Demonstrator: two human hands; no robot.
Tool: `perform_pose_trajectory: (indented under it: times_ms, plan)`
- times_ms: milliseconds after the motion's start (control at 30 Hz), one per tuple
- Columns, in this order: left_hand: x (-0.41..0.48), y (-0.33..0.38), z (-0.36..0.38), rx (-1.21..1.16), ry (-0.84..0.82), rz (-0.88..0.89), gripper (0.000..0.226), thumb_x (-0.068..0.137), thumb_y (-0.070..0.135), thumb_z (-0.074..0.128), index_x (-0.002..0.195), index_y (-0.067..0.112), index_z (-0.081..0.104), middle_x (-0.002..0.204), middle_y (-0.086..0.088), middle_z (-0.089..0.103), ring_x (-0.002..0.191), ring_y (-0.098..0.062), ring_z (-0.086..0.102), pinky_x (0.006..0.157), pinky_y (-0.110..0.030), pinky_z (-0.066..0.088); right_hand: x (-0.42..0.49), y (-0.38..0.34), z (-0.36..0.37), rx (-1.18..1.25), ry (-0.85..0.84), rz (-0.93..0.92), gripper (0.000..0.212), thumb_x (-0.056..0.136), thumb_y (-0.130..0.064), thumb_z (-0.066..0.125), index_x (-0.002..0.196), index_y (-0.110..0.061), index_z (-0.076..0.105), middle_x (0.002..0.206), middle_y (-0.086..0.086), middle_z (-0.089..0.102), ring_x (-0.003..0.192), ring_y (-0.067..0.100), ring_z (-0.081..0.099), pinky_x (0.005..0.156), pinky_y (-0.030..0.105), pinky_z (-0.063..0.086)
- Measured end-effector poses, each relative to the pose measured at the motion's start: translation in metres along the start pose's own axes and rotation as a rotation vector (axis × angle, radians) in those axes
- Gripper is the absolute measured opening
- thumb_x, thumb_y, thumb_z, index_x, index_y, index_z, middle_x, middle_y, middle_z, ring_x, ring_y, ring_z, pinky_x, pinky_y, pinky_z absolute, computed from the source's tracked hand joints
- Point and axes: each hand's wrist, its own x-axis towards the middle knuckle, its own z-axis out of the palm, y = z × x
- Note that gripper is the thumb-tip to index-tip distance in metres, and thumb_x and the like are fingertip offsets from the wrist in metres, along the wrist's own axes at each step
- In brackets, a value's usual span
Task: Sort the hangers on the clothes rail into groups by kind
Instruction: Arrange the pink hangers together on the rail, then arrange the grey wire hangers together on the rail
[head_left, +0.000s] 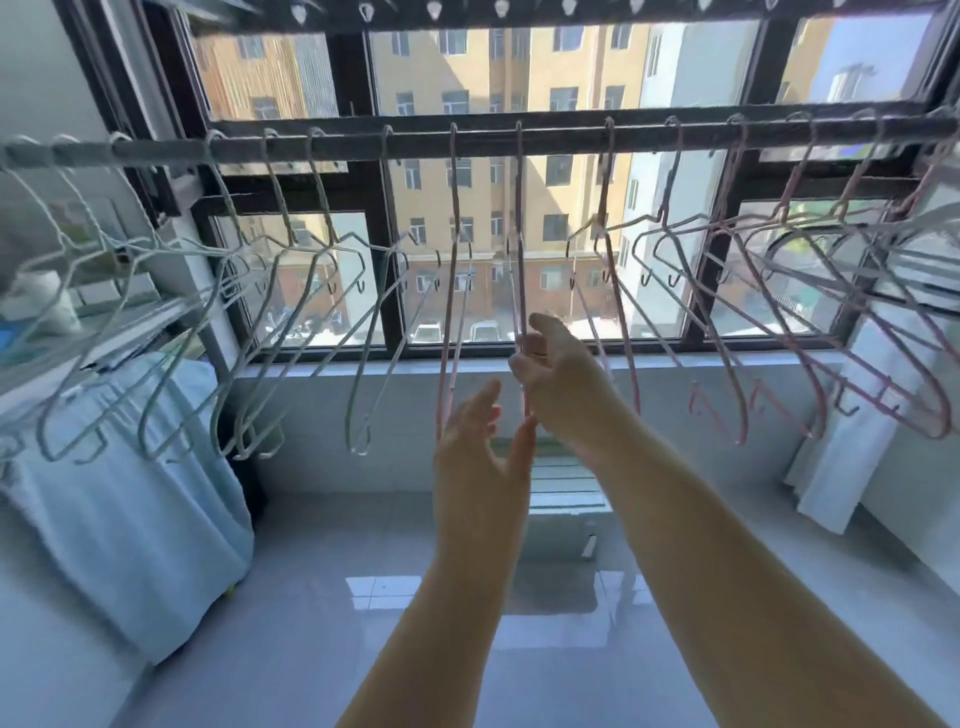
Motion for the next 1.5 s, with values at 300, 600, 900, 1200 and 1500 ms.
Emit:
perform_pose_trajectory:
  times_ms: [300,600,900,1200,1500]
  plan:
    - [0.002,0.000,0.000,-0.120,-0.087,-0.017,0.030,0.077,-0.004,0.065,0.103,0.011,0.067,0.097,0.012,0.050,0.075,-0.005,0.060,0.068,-0.003,0.045,0.004,0.003,0.014,0.421,0.055,0.138,0.050,0.094,0.005,0.030,0.138,-0.018,0.034,0.099,0.001,0.052,0.085,0.017,0.059,0.079,0.031,0.054]
    - [0.004,0.003,0.013,-0.071,-0.082,0.043,0.035,0.076,-0.003,0.067,0.105,0.016,0.067,0.106,0.001,0.054,0.081,-0.006,0.063,0.075,-0.017,0.054,0.008,0.007,0.002,0.394,0.100,0.154,0.045,0.094,0.004,0.031,0.132,-0.018,0.042,0.098,0.003,0.056,0.085,0.018,0.063,0.086,0.038,0.054]
    - [0.003,-0.003,0.007,-0.035,-0.117,0.036,0.041,0.078,0.002,0.066,0.116,0.019,0.061,0.110,0.004,0.056,0.079,-0.005,0.062,0.080,-0.018,0.053,0.008,0.007,0.008,0.386,0.094,0.137,0.048,0.094,0.004,0.034,0.138,-0.014,0.035,0.108,0.001,0.055,0.087,0.013,0.059,0.077,0.023,0.052]
    - [0.001,-0.006,-0.032,0.048,0.232,0.213,0.039,0.080,0.002,0.062,0.119,0.003,0.055,0.119,-0.006,0.054,0.114,-0.005,0.047,0.096,0.000,0.029,-0.004,-0.023,0.021,-0.215,0.165,-0.284,0.052,0.093,-0.013,0.048,0.142,-0.014,0.029,0.145,0.002,0.034,0.133,0.016,0.035,0.106,0.015,0.025]
    - [-0.003,-0.026,-0.037,0.130,0.011,0.020,0.024,0.086,0.011,0.059,0.108,0.016,0.065,0.090,0.010,0.067,0.074,0.005,0.059,0.070,0.003,0.039,0.024,-0.022,0.063,0.117,-0.009,0.045,0.056,0.090,0.010,0.033,0.141,-0.013,0.025,0.135,0.011,0.044,0.113,0.020,0.052,0.097,0.038,0.048]
